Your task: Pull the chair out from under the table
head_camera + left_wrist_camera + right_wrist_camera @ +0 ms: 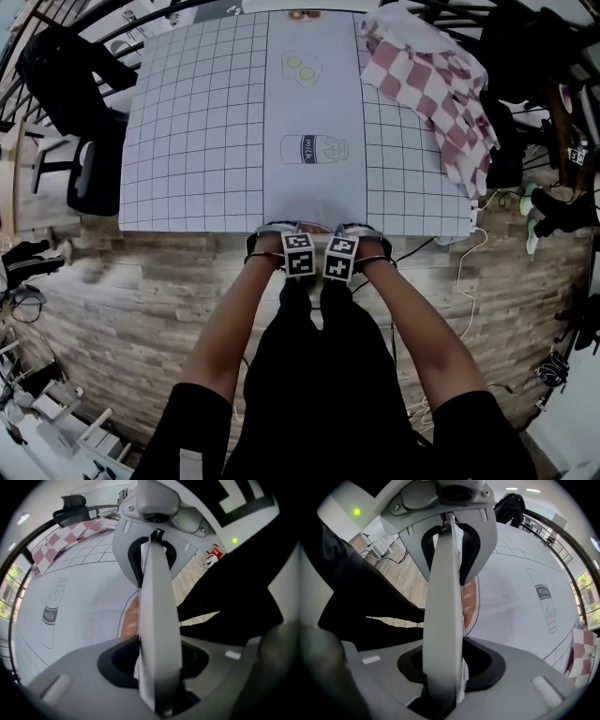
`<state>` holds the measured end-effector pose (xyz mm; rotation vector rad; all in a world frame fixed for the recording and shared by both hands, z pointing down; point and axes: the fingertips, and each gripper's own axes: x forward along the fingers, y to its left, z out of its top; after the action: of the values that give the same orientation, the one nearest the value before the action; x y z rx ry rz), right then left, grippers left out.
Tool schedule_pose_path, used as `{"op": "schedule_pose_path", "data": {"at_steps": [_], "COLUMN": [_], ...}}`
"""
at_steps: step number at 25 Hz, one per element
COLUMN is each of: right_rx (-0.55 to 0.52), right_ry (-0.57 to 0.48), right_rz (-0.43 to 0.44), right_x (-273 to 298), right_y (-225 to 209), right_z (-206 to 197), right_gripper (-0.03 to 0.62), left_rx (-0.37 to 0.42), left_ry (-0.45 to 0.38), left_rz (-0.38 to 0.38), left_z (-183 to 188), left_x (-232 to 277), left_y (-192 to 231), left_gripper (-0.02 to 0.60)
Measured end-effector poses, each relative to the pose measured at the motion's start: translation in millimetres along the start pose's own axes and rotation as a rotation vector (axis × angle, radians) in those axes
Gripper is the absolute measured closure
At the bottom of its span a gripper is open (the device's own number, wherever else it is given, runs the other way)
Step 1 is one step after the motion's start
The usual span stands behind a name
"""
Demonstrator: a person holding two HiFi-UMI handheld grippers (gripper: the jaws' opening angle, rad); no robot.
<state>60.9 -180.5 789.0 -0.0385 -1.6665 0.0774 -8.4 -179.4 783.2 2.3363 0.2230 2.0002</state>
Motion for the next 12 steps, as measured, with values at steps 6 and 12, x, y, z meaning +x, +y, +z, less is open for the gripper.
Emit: {"op": "schedule_pose_path", "data": {"at_steps": [6, 12], "right_rx": [0.022, 0.017], "right_ry": [-0.006, -0.003], "right_rz": [0.021, 0.011], "right_x": [0.4, 0.0], "right_y": [-1.0, -0.9], "right_z": [0.1, -0.5], "right_gripper": [0.451, 0.454], "left_rx": [-0.021, -0.022], "left_ry": [-0.010, -0.007], "left_rz": [-0.036, -0.006], "left_z": [2.5, 2.3], "left_x": [2.0, 2.2], "left_y": [0.2, 1.9], "left_gripper": [0.397, 0.401]}}
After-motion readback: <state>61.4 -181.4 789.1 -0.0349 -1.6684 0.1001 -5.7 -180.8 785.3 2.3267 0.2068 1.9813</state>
